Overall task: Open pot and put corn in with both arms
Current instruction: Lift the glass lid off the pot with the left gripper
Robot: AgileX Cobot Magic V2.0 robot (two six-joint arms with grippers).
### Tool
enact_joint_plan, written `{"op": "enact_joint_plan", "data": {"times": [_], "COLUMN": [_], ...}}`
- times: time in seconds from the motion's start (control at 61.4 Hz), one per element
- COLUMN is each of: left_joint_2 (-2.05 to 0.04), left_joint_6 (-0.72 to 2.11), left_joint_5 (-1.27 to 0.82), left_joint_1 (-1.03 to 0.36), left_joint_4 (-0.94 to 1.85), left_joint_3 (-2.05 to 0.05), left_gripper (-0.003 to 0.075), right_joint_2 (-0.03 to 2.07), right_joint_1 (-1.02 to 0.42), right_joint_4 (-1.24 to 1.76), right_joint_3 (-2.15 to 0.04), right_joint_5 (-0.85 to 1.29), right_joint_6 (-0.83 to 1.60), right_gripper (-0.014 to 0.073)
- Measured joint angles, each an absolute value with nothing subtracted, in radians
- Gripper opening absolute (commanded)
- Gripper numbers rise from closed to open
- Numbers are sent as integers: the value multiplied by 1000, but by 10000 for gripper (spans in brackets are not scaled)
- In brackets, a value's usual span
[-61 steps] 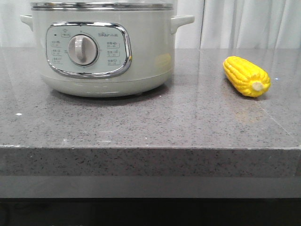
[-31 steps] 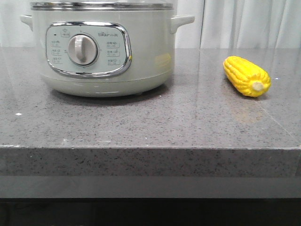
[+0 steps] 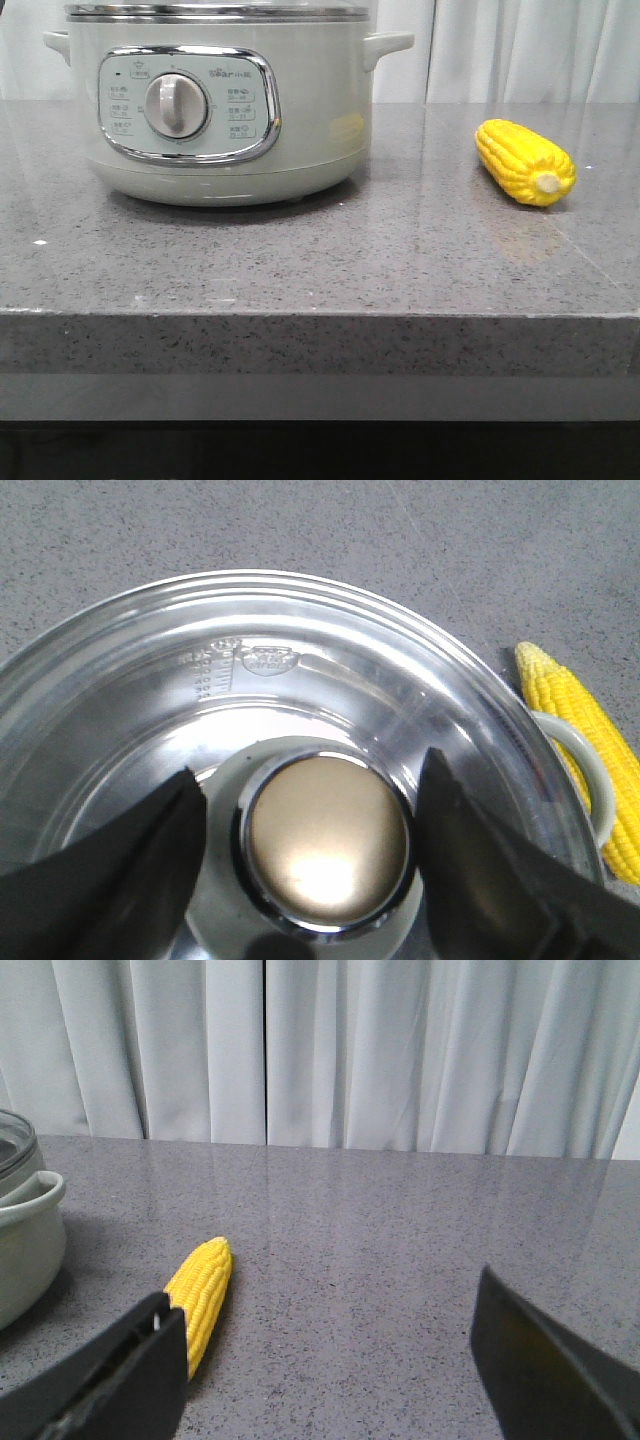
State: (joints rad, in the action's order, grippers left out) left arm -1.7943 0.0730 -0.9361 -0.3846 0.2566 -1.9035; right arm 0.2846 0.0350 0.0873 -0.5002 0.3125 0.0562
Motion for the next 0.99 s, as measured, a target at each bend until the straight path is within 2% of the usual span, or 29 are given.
{"op": "enact_joint_plan", "data": {"times": [0.147,0.407,0.538,0.994], "left_joint_2": [-1803,-1803,-1803,-1730], "left_joint_6": [74,74,74,74], "left_joint_5": [-940,-940,-942,-985], "left_joint_1": [-386,-386,-386,-389], "left_joint_4": [263,263,263,219], "left_joint_3": [-1905,-1905,-1907,-1921], "left_gripper": [356,153,90,83], "right_joint_2": [285,285,285,285], "right_joint_1": [35,35,35,35], "right_joint_4": [87,87,87,87], "right_joint_3": [-500,-500,-500,-500], "right_joint_5": [312,312,312,312], "right_joint_6": [56,56,56,56], "right_gripper": [596,596,596,596]}}
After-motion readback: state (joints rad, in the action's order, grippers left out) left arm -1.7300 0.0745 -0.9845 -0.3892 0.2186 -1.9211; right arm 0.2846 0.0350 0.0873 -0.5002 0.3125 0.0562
